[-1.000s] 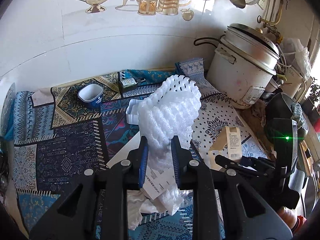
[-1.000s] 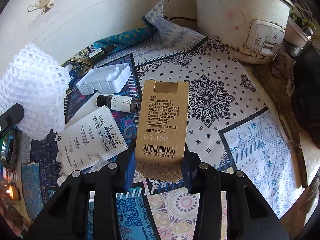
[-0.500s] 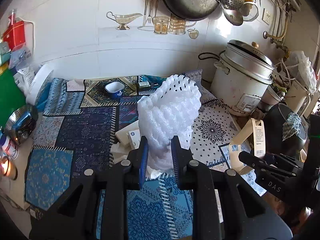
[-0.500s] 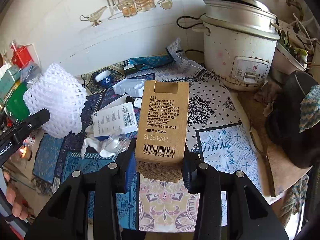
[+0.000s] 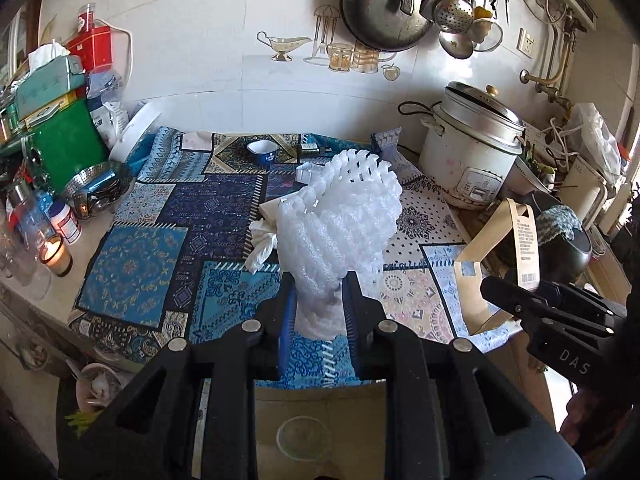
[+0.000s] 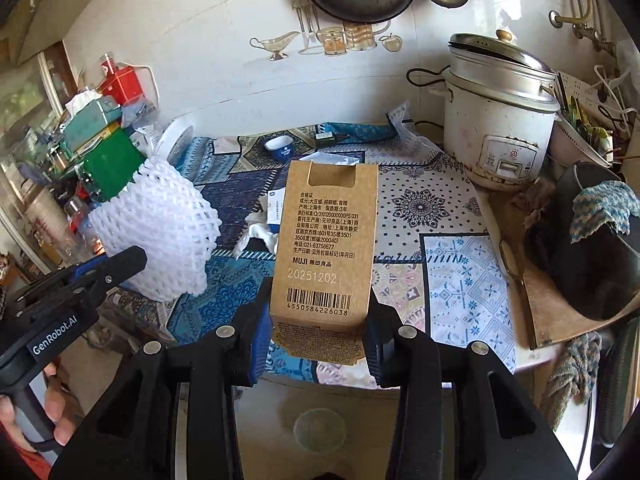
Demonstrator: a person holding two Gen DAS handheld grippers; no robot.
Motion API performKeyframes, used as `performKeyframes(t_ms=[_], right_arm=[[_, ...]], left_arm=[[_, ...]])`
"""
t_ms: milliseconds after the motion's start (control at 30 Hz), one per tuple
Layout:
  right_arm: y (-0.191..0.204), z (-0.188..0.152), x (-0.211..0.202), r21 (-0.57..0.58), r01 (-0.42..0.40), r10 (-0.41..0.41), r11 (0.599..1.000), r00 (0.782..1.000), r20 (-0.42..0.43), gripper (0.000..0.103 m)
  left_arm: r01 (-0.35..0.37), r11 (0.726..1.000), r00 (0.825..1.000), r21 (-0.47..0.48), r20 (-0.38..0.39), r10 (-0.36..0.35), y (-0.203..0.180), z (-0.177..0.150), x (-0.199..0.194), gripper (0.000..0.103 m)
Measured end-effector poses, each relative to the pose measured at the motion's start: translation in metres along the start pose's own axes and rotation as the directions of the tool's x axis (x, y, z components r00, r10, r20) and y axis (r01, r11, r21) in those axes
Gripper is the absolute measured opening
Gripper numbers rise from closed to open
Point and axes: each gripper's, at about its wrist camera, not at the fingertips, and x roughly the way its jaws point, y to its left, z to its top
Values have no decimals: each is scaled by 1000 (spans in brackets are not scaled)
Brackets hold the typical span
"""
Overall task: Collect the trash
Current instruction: 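Lift the foam net and cardboard box with both tools toward the floor bin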
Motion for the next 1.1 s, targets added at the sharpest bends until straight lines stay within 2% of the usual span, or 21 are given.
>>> performKeyframes(t_ms=[133,300,567,800,967,1100], right_arm=[[16,-24,-12,13,-12,12,1000,1000,-13,36],[35,-63,-16,22,14,-13,1000,998,-61,36],[65,-131,-3,14,35,-32,999,987,-156,36],[70,-181,32,23,44,-37,999,969,-242,36],[60,-213,76,29,58,-46,998,948,-315,36],[44,-244,119,36,55,-38,998,928,-370,36]], left_arm=[[20,1000,1000,9,-24,-19,5,-30,-16,22],[41,999,996,10,-83,-40,20,-75,-29,22],[30,1000,978,9,-206,-28,53,-159,-33,22],[32,999,940,-15,-339,-36,72,-226,6,22],[31,998,908,-49,-417,-49,79,-270,55,22],[26,996,890,-87,-452,-62,81,-309,103,22]])
